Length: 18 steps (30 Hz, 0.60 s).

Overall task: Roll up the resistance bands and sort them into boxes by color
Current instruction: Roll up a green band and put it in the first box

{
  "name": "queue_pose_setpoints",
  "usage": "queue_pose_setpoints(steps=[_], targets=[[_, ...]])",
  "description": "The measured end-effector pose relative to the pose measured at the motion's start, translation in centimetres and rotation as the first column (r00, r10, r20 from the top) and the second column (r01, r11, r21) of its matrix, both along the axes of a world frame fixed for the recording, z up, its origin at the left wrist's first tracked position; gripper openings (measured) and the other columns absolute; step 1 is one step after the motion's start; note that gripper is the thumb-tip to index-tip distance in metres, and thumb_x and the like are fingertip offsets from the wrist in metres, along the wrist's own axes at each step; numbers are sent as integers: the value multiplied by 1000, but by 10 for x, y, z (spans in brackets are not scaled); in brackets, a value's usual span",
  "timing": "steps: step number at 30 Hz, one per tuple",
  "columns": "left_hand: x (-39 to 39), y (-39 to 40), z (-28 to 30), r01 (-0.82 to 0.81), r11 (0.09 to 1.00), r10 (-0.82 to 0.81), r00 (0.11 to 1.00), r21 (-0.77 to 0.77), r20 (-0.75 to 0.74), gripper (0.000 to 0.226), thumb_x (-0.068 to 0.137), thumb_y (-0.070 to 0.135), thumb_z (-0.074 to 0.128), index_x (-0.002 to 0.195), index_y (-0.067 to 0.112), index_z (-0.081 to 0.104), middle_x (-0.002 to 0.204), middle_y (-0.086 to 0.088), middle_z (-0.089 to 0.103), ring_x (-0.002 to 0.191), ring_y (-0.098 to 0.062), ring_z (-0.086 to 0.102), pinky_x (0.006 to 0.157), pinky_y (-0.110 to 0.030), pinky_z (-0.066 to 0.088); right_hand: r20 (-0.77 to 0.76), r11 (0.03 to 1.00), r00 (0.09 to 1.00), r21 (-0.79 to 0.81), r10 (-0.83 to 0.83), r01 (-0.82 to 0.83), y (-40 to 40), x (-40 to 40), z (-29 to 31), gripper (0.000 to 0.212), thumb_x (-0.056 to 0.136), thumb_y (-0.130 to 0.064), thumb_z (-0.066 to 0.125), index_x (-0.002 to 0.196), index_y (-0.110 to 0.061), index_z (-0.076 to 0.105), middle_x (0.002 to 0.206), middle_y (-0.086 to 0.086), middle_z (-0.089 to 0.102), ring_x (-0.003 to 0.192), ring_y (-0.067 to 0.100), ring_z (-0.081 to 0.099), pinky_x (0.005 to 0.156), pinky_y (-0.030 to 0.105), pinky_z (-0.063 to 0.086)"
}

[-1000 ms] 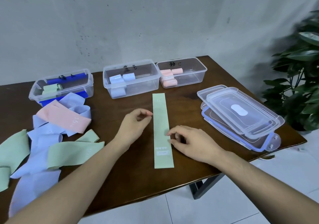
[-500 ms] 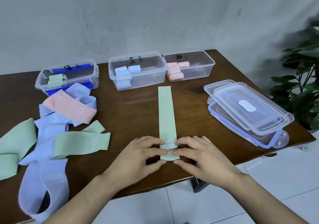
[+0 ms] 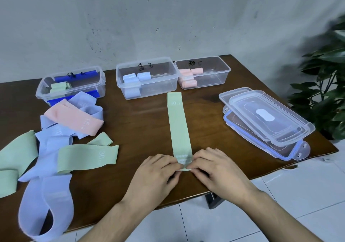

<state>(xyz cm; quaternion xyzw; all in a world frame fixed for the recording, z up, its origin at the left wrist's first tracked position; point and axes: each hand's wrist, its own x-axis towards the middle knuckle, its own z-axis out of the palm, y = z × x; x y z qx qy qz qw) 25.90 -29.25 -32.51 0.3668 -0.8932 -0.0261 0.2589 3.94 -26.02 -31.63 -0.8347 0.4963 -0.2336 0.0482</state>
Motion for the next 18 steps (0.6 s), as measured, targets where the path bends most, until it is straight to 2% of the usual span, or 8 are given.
queue_pose_setpoints(steps=[5,7,13,18], targets=[[1,1,-1,43,997,-40,998,-57,44,28,95,29,47,100,25,74,98,12,65,87,-8,59,76,-26,51,99,999,995,32,-21,18,6,2,-5,25,96,-36,55,115,-28,69,108,-19,58,94,2,53,82,22,45],[1,1,-2,51,997,-49,998,-49,35,27,96,28,48,100,25,74,98,11,64,86,-9,58,75,-26,50,108,1000,994,18,-9,8,6,3,-6,23,96,-34,57,112,-26,71,106,-18,58,92,3,53,80,24,47],[4,0,-4,111,994,-111,994,3,-7,20,95,32,56,102,25,73,98,12,61,87,-7,57,74,-24,49,126,999,992,-53,16,-9,6,6,-7,12,95,-22,66,103,-20,74,101,-11,60,85,7,48,72,25,48],[3,-1,-1,104,990,-101,994,92,-37,26,97,35,52,103,24,74,97,13,63,89,-6,56,78,-26,49,162,999,987,49,9,-17,9,2,-9,21,98,-29,60,114,-22,73,106,-15,59,93,5,54,81,24,49]])
